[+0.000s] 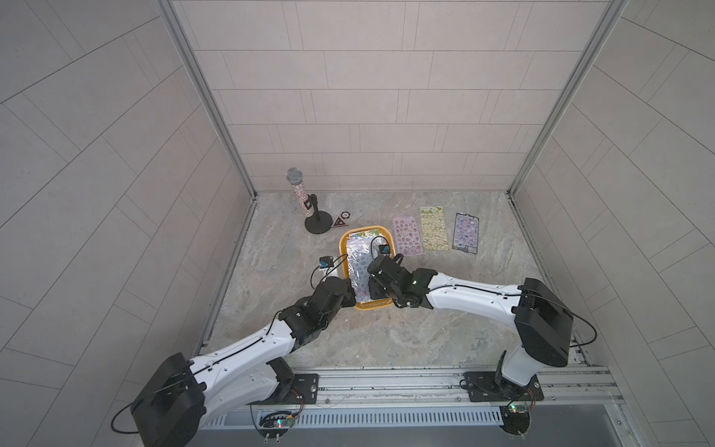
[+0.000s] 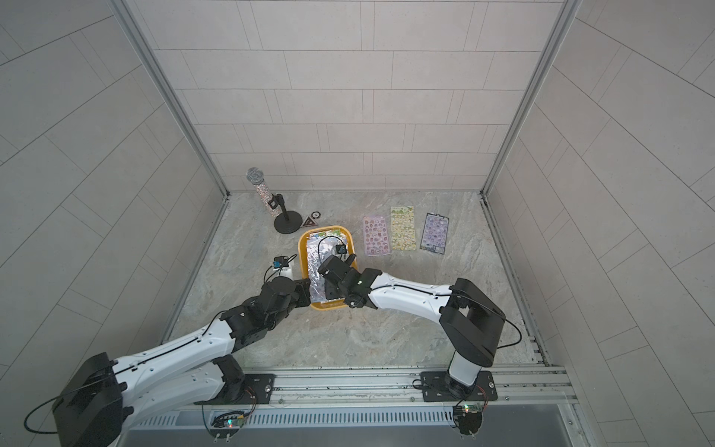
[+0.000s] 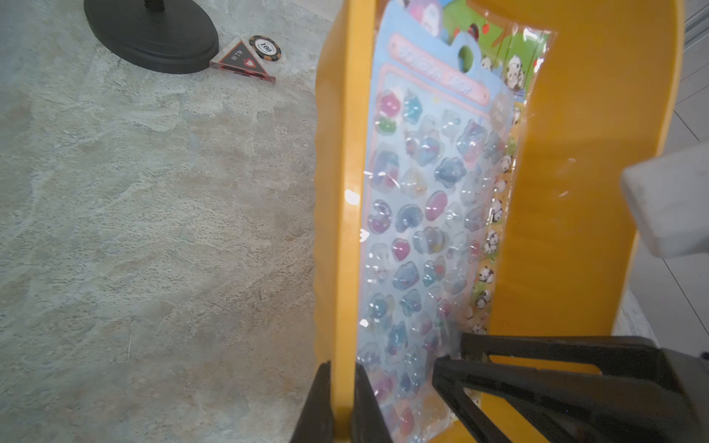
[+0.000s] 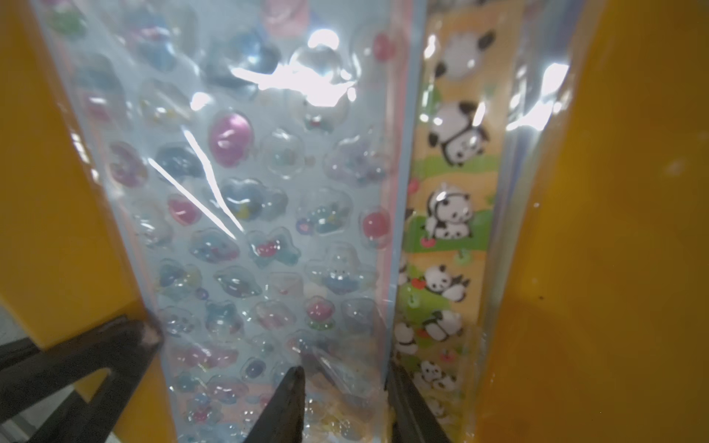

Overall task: Take the stickers out of the storage box
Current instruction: Pick up the sticker from the storage box.

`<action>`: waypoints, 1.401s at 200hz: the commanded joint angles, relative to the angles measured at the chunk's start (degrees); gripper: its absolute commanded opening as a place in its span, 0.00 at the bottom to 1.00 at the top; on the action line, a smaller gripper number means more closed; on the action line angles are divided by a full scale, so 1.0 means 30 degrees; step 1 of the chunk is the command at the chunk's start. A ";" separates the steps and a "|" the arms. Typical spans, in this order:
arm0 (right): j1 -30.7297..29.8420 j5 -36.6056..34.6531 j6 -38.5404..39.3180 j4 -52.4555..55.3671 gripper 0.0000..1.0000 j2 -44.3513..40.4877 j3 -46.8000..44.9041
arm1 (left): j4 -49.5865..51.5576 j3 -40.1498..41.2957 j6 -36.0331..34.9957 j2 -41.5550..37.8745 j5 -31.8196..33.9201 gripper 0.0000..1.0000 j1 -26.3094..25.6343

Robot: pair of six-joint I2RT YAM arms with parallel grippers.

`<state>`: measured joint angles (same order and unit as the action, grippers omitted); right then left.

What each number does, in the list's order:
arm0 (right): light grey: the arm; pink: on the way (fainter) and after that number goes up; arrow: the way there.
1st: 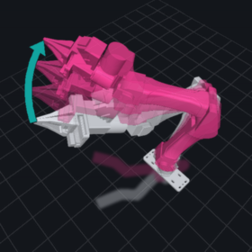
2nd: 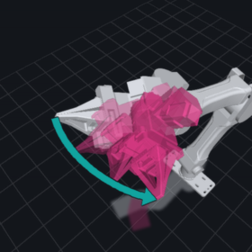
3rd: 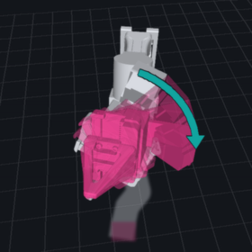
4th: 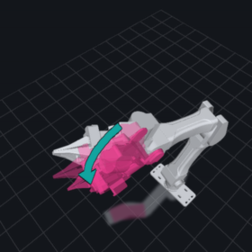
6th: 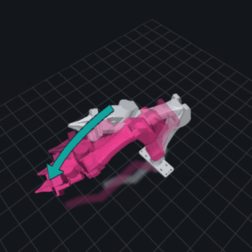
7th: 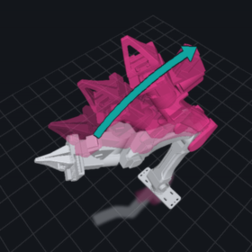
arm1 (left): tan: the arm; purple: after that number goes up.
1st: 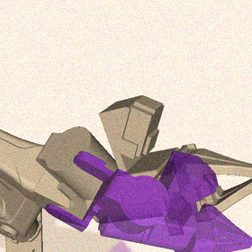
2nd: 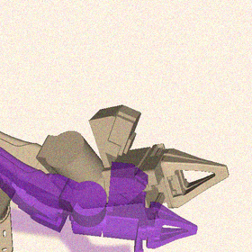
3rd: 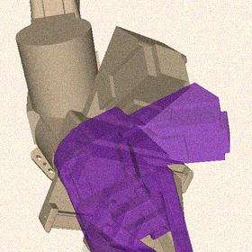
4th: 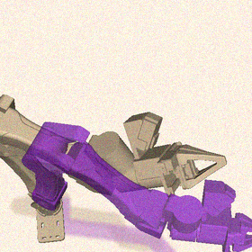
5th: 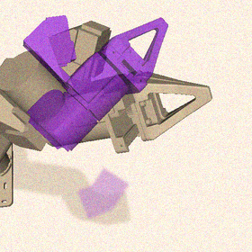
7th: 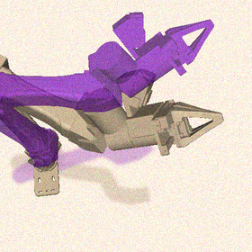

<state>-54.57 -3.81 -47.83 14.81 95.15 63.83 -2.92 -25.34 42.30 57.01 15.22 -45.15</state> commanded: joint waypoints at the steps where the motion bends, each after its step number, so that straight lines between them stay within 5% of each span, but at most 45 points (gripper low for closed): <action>1: 0.0426 0.2471 0.0153 -0.1590 0.38 -0.1020 -0.0926 | -0.0989 -0.0327 -0.0163 -0.0084 0.0147 0.00 -0.0053; 48: 0.1568 0.4924 -0.0914 -0.3803 0.33 -0.1772 -0.2718 | -0.0974 -0.0356 -0.0156 -0.0013 0.0157 0.00 -0.0069; 136: 0.1372 0.1769 -0.1371 -0.0443 0.47 -0.1798 -0.2708 | -0.1294 -0.0144 -0.0156 -0.0218 0.0183 0.00 -0.0069; 280: 0.3285 0.8575 -0.2033 -0.8554 0.40 -0.3067 -0.6424 | -0.1562 0.0069 0.0071 -0.0343 0.0344 0.00 -0.0054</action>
<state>-46.33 19.20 -53.06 -6.63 88.88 46.61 -3.18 -24.88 41.98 57.32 15.73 -45.15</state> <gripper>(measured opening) 0.414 0.121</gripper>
